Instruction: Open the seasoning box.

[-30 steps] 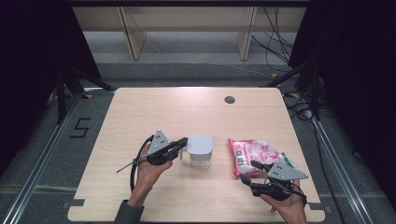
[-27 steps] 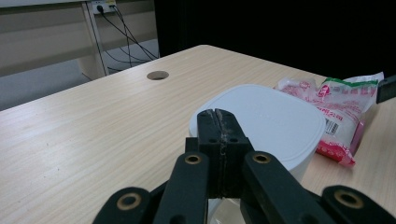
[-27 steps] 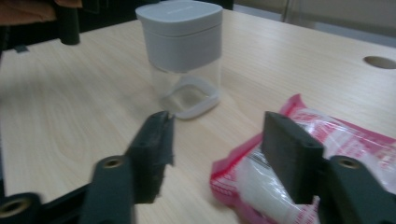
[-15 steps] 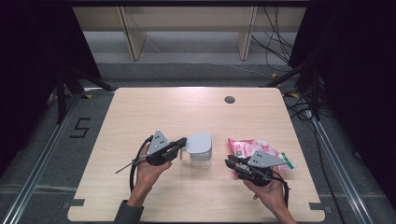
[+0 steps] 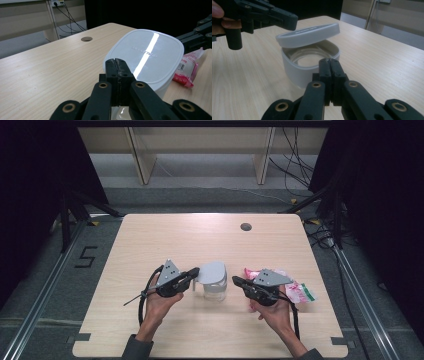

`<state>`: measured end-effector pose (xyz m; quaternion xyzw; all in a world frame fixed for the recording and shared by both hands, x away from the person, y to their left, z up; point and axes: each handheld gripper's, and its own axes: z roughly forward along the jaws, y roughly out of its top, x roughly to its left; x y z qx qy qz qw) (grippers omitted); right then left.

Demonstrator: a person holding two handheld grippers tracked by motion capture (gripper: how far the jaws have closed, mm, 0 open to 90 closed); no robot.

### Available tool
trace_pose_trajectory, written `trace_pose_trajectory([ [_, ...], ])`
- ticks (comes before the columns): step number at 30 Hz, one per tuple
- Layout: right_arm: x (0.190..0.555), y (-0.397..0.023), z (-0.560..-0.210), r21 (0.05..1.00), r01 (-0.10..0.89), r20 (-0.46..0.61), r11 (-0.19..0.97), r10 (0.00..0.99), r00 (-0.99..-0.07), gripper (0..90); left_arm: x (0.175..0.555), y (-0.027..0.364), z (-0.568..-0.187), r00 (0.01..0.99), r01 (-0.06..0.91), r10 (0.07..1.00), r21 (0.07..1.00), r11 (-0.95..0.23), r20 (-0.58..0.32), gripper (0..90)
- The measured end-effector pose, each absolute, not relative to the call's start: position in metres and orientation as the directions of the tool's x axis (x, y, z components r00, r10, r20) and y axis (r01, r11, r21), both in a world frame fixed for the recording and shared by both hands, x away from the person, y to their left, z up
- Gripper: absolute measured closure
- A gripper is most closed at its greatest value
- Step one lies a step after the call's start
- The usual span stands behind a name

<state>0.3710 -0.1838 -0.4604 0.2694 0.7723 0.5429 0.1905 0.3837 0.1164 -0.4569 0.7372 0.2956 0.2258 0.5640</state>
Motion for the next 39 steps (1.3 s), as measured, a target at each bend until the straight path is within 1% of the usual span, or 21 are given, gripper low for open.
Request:
trace_pose_trajectory([
  [3,0.374,-0.180,-0.462,0.936,0.201,-0.018,0.290,0.608,-0.793,90.0,0.384,0.117,-0.457,0.721,0.187,0.693,0.964,-0.189,-0.004,89.0],
  [5,0.374,-0.177,-0.462,0.938,0.212,0.010,0.272,0.592,-0.806,90.0,0.384,0.117,-0.457,0.720,0.187,0.694,0.964,-0.190,-0.003,89.0],
  [6,0.375,-0.176,-0.461,0.945,0.184,-0.017,0.272,0.599,-0.800,90.0,0.384,0.117,-0.457,0.720,0.185,0.694,0.964,-0.190,-0.002,89.0],
  [7,0.374,-0.174,-0.460,0.939,0.199,-0.008,0.280,0.597,-0.802,90.0,0.384,0.117,-0.457,0.720,0.186,0.694,0.964,-0.190,-0.002,89.0],
  [8,0.375,-0.173,-0.459,0.939,0.179,-0.028,0.295,0.582,-0.813,90.0,0.384,0.117,-0.457,0.720,0.185,0.694,0.964,-0.190,-0.002,89.0],
  [9,0.374,-0.170,-0.457,0.937,0.210,0.008,0.279,0.585,-0.811,90.0,0.384,0.117,-0.457,0.720,0.185,0.694,0.964,-0.191,-0.001,89.0],
  [10,0.376,-0.170,-0.456,0.942,0.171,-0.032,0.289,0.583,-0.812,90.0,0.384,0.117,-0.457,0.721,0.182,0.693,0.964,-0.192,0.002,89.0],
  [13,0.377,-0.167,-0.455,0.940,0.174,-0.031,0.295,0.578,-0.816,90.0,0.384,0.117,-0.457,0.722,0.178,0.692,0.964,-0.196,0.007,89.0],
  [16,0.377,-0.162,-0.456,0.945,0.186,-0.010,0.270,0.591,-0.807,90.0,0.383,0.118,-0.457,0.720,0.184,0.694,0.965,-0.188,-0.003,88.0],
  [18,0.379,-0.163,-0.455,0.945,0.171,-0.024,0.278,0.581,-0.813,90.0,0.383,0.118,-0.457,0.717,0.188,0.697,0.964,-0.189,-0.004,86.0],
  [20,0.378,-0.161,-0.454,0.946,0.184,-0.007,0.267,0.584,-0.812,90.0,0.382,0.120,-0.456,0.716,0.195,0.698,0.964,-0.178,-0.016,81.8],
  [21,0.380,-0.160,-0.453,0.947,0.163,-0.025,0.276,0.571,-0.820,90.0,0.382,0.120,-0.456,0.716,0.195,0.698,0.964,-0.178,-0.016,76.9],
  [22,0.378,-0.159,-0.452,0.946,0.171,-0.020,0.274,0.581,-0.814,90.0,0.380,0.122,-0.454,0.716,0.206,0.697,0.967,-0.151,-0.044,72.5],
  [23,0.380,-0.158,-0.451,0.946,0.162,-0.024,0.280,0.558,-0.829,90.0,0.379,0.124,-0.452,0.724,0.205,0.688,0.965,-0.161,-0.039,68.5],
  [25,0.378,-0.156,-0.449,0.943,0.184,-0.005,0.276,0.565,-0.825,90.0,0.377,0.127,-0.451,0.733,0.225,0.678,0.961,-0.158,-0.060,59.5],
  [28,0.378,-0.153,-0.446,0.945,0.167,-0.025,0.282,0.570,-0.821,90.0,0.371,0.133,-0.451,0.723,0.243,0.689,0.953,-0.183,-0.052,48.8],
  [32,0.381,-0.150,-0.444,0.949,0.139,-0.048,0.282,0.567,-0.823,90.0,0.360,0.140,-0.457,0.718,0.255,0.696,0.938,-0.234,-0.022,42.6],
  [33,0.380,-0.148,-0.444,0.947,0.164,-0.023,0.277,0.566,-0.824,90.0,0.358,0.141,-0.459,0.713,0.259,0.701,0.936,-0.238,-0.020,41.5],
  [34,0.380,-0.147,-0.443,0.946,0.157,-0.026,0.283,0.550,-0.835,90.0,0.357,0.143,-0.461,0.715,0.260,0.699,0.934,-0.244,-0.017,40.1],
  [36,0.381,-0.144,-0.442,0.954,0.122,-0.058,0.272,0.570,-0.819,90.0,0.353,0.144,-0.465,0.702,0.285,0.711,0.929,-0.236,-0.035,37.1],
  [39,0.381,-0.139,-0.439,0.952,0.120,-0.059,0.282,0.553,-0.831,89.5,0.346,0.146,-0.471,0.704,0.289,0.710,0.923,-0.255,-0.024,33.9],
])
